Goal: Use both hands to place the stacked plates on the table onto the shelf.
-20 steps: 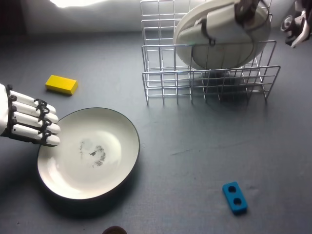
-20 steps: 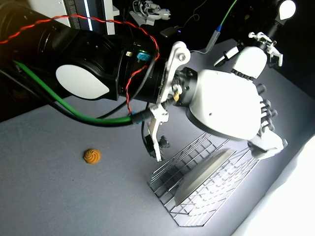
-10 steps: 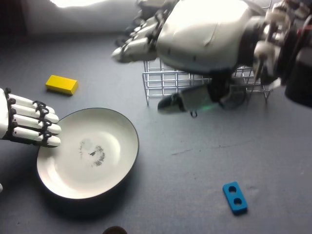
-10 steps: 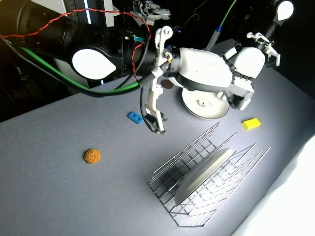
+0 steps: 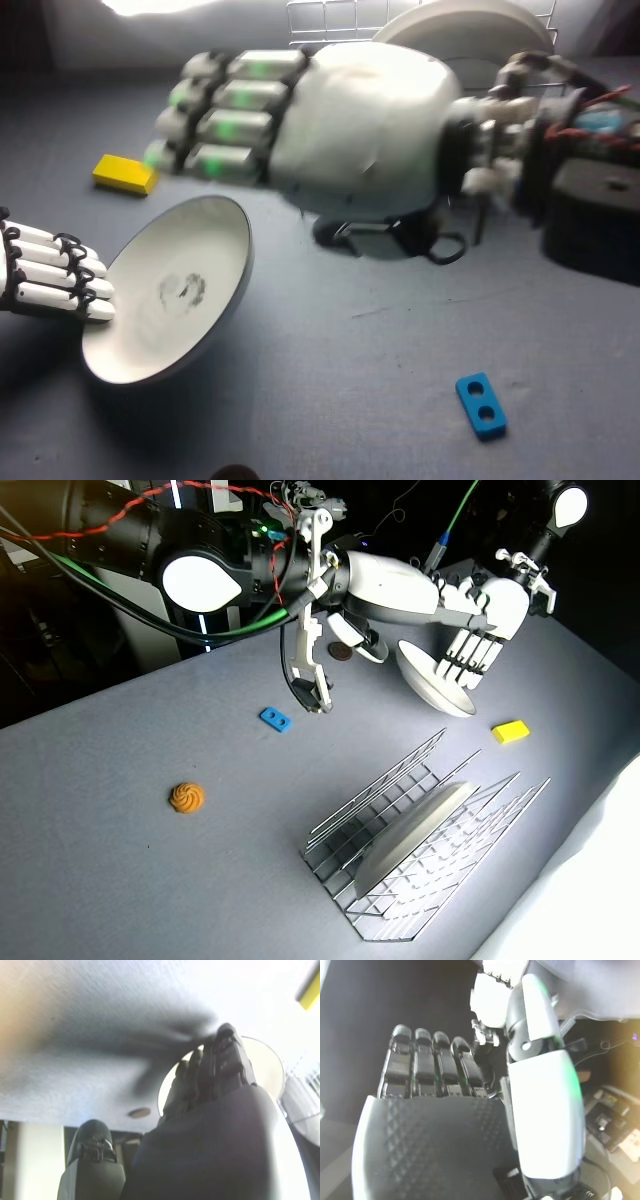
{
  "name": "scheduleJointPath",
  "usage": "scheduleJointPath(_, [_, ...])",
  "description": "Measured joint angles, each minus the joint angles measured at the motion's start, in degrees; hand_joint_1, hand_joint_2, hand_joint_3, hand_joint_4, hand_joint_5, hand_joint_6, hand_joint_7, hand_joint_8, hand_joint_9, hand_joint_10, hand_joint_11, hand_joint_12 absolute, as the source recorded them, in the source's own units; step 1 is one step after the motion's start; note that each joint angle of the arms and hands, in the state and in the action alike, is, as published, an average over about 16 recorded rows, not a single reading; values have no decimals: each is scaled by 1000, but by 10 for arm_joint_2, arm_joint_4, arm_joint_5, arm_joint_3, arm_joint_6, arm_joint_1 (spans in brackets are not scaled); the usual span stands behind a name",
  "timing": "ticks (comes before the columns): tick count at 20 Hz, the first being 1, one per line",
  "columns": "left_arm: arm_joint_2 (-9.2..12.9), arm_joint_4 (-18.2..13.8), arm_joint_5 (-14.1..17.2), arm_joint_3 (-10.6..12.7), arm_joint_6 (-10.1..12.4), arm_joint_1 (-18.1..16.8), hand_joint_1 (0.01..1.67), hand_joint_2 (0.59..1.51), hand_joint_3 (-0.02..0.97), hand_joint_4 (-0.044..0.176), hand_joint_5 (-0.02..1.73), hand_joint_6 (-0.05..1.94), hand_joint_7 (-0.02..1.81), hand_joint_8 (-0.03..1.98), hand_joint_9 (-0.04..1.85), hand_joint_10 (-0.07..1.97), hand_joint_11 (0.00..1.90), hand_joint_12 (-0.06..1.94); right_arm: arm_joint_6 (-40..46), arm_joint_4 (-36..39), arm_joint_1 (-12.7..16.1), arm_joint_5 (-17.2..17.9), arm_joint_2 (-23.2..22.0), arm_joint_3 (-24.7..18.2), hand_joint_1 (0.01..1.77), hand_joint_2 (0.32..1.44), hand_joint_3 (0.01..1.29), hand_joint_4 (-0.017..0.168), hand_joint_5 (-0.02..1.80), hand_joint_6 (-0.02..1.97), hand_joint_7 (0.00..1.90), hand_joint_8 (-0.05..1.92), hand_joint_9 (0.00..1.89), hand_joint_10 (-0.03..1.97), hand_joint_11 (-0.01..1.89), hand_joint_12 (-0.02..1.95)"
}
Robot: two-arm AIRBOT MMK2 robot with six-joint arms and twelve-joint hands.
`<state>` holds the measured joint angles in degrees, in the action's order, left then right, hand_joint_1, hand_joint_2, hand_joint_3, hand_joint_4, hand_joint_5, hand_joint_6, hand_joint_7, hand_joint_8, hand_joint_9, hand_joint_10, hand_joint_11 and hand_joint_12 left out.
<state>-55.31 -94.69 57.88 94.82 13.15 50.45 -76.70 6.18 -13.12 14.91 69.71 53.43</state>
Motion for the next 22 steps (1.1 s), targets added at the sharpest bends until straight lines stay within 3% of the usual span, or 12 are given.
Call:
scheduleJointPath(2, [0, 2, 1, 0, 4, 6, 14, 1102, 14, -4, 4, -4, -12, -19, -10, -25, 15, -11, -8, 4, 0, -14, 18, 9, 1127, 1050, 16, 3, 64, 43, 54, 16, 51, 22, 13, 160])
scheduleJointPath(7, [-1, 4, 3, 0, 6, 13, 14, 1102, 15, -2, 4, -2, -12, -21, -13, -25, 15, -11, -23, -2, -1, -54, 65, 36, 1202, 1066, 16, 4, 20, 43, 15, 16, 18, 22, 14, 27])
scheduleJointPath(13, [-2, 2, 4, 0, 6, 15, 14, 1101, 15, -1, 4, -6, -12, -21, -14, -25, 15, -11, -34, -54, -5, -90, 102, 60, 1229, 1079, 16, 3, 13, 43, 12, 16, 12, 22, 14, 13])
scheduleJointPath(22, [-2, -2, 4, 0, 6, 16, 14, 1098, 15, -3, 5, -13, -13, -21, -15, -25, 16, -11, -34, -146, -17, -106, 142, 98, 1132, 1112, 17, 3, 15, 43, 11, 16, 13, 22, 17, 13])
